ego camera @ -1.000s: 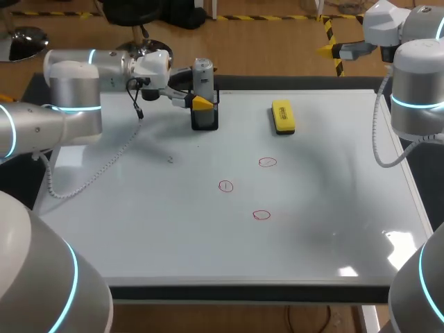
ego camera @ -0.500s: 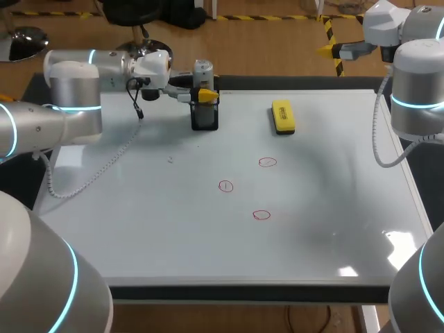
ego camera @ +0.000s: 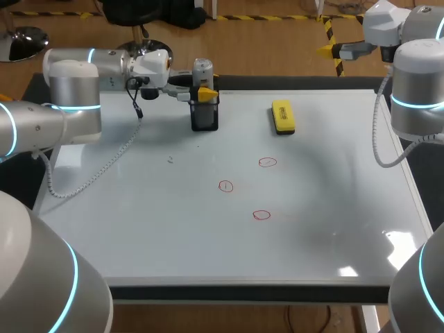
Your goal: Pick up the inspection probe, press it on each red-marked spot on the whiteboard one by one, put down the probe, pick up the eraser, and wipe off all the red marks.
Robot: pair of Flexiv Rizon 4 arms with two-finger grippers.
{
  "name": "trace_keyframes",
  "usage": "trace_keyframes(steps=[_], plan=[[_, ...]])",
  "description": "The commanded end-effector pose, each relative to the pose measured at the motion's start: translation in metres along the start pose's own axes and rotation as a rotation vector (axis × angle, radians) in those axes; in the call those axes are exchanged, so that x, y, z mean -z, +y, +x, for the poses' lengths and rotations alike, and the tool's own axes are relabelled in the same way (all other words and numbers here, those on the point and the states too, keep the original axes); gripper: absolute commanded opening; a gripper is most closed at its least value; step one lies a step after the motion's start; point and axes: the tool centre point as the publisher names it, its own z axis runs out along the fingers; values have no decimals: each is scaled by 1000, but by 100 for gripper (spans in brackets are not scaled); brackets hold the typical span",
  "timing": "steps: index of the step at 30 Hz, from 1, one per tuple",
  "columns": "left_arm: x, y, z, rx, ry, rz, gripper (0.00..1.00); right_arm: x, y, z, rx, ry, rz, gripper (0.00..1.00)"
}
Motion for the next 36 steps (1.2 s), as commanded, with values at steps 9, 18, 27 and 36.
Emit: trace_keyframes(steps=[9,18,27,36], plan=[[5,-5,4,-1,-6,-20,0,0,0,0,0,1,0,100],[5,-16,4,-30,-12,10,0,0,0,0,0,1,0,100],[4,-32,2,-56,-12,19,0,0,0,0,0,1,0,100],[4,-53,-2,-74,-20,16,0,0,0,0,0,1,0,100]])
